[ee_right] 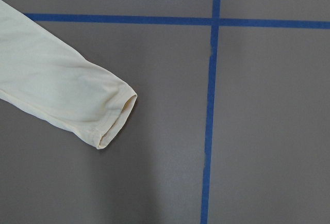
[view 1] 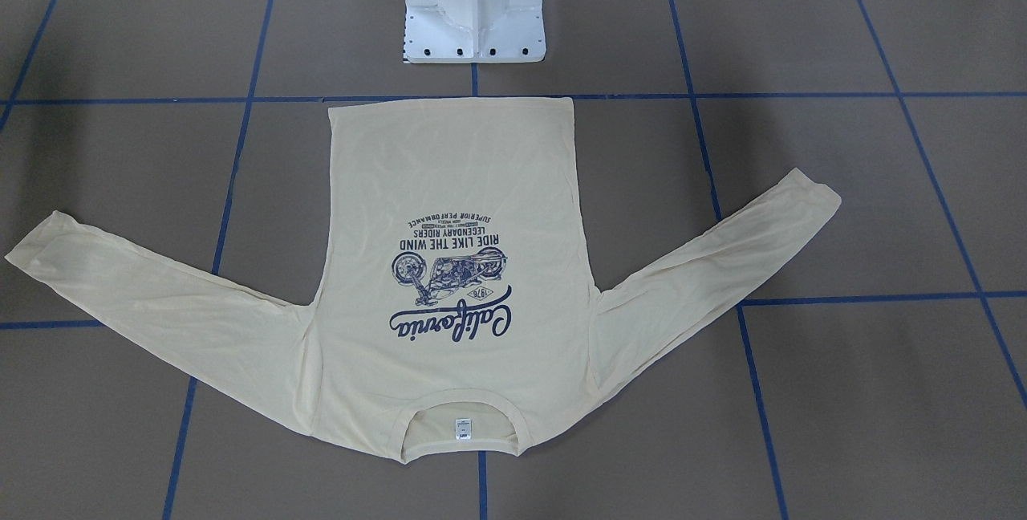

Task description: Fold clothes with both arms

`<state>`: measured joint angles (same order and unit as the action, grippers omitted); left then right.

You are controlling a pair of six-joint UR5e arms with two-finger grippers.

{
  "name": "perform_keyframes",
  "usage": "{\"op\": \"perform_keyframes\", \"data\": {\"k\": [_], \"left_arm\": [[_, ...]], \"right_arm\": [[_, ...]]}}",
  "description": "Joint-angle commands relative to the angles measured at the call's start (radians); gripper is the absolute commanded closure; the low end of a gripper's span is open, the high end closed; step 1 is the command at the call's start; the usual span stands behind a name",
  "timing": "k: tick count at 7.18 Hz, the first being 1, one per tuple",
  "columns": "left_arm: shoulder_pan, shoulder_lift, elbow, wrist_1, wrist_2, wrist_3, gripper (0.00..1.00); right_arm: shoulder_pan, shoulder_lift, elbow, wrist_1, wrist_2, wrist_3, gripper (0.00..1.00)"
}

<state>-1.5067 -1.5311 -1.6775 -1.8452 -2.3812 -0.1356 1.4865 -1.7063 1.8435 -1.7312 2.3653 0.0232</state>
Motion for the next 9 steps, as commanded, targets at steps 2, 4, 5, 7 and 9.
{"op": "perform_keyframes", "data": {"k": [2, 4, 5, 7, 9], "left_arm": [[0.005, 0.026, -0.073, 0.014, 0.007, -0.002, 0.00], [0.008, 0.023, -0.085, -0.026, -0.048, -0.003, 0.00], [0.011, 0.026, -0.085, -0.090, -0.102, -0.007, 0.00], [0.011, 0.028, -0.087, -0.109, -0.111, -0.010, 0.00], [0.013, 0.026, -0.088, -0.108, -0.111, -0.010, 0.00]], "right_arm": [[0.008, -0.012, 0.022, -0.027, -0.001, -0.020, 0.00], [-0.017, -0.010, 0.007, -0.027, 0.000, -0.003, 0.00], [-0.038, -0.010, -0.003, 0.002, 0.002, 0.001, 0.00], [-0.084, -0.007, -0.126, 0.199, 0.005, 0.148, 0.00], [-0.177, -0.004, -0.287, 0.600, -0.004, 0.596, 0.01]]}}
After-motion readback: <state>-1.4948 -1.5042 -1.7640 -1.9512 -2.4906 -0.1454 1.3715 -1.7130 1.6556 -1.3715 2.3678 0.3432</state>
